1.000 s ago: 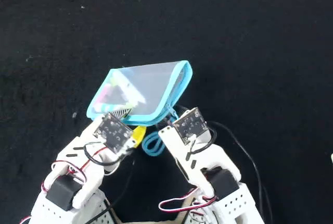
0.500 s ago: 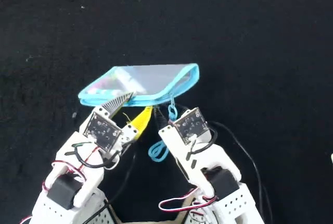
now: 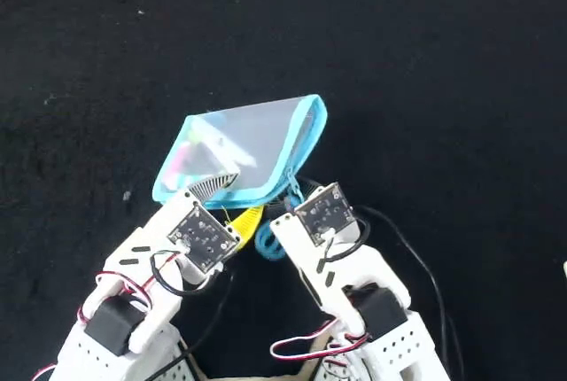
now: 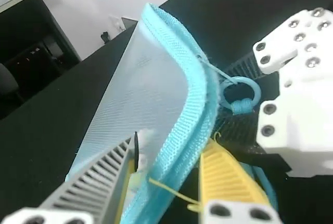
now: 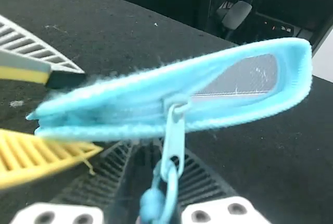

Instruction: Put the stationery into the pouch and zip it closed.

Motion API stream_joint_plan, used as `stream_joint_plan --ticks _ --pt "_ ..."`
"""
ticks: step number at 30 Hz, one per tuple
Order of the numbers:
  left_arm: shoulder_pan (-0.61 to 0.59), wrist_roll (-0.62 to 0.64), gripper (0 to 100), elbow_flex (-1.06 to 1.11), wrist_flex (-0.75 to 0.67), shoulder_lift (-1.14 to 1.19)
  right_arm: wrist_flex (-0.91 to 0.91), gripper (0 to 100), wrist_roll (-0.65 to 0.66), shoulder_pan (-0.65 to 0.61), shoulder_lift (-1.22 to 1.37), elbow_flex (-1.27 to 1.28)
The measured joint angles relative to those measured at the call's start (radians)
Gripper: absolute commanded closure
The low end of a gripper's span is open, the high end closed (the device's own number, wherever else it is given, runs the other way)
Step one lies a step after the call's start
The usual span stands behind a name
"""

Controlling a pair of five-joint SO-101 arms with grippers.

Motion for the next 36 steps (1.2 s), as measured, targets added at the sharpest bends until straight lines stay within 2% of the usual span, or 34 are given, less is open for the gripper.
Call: stream_joint_plan --ticks 11,16,25,34,36 --pt "0.000 -0.029 81 0.021 -0.101 0.018 0.000 98.8 0.000 0.000 0.000 0.000" --pt "0.000 -0.063 81 -0.002 -0.110 0.144 -0.002 98.8 0.003 0.002 0.000 0.000" --pt "-0.002 -0.063 81 -0.190 -0.114 0.427 -0.002 98.8 0.002 0.002 0.000 0.000" --pt "0.006 -0.021 81 -0.218 -0.112 0.451 -0.003 98.8 0.002 0.000 0.000 0.000" --pt "0.006 -0.017 87 -0.218 -0.112 0.451 -0.003 98.8 0.002 0.000 0.000 0.000"
